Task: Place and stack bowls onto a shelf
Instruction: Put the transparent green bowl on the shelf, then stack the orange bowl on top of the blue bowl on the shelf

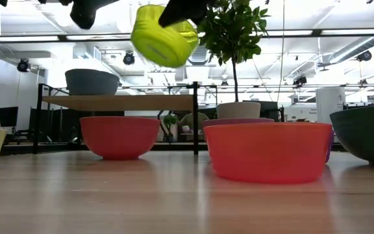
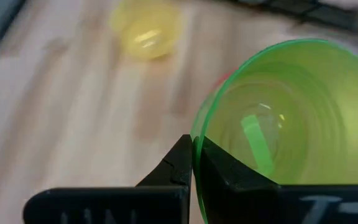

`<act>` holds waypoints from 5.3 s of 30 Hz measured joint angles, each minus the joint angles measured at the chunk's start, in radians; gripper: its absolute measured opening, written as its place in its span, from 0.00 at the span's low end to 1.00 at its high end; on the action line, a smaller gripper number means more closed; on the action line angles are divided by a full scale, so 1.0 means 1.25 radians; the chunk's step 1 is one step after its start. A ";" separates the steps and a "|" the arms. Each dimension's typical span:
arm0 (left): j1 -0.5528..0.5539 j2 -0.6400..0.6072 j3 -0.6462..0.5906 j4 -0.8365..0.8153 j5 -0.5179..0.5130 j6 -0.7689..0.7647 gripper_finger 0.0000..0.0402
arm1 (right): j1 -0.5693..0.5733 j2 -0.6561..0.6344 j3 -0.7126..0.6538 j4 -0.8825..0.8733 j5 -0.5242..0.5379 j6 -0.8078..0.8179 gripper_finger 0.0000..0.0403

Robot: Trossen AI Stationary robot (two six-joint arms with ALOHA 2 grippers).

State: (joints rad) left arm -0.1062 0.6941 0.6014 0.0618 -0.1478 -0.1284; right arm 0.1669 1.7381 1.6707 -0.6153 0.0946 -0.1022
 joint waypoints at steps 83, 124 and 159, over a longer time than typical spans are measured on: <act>-0.030 -0.106 -0.078 0.104 0.000 0.007 0.49 | -0.067 0.033 0.141 -0.170 0.151 -0.046 0.11; -0.051 0.710 0.421 -0.712 -0.001 -0.175 0.45 | 0.212 -0.619 -0.839 0.501 0.128 0.113 0.11; -0.087 0.798 0.511 -0.803 -0.055 -0.148 0.00 | 0.214 -0.617 -0.873 0.502 0.134 0.179 0.11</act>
State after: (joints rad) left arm -0.2151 1.6916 1.2401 -0.9418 -0.2165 -0.3133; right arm 0.4339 0.9668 0.5797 0.0128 0.2623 0.1215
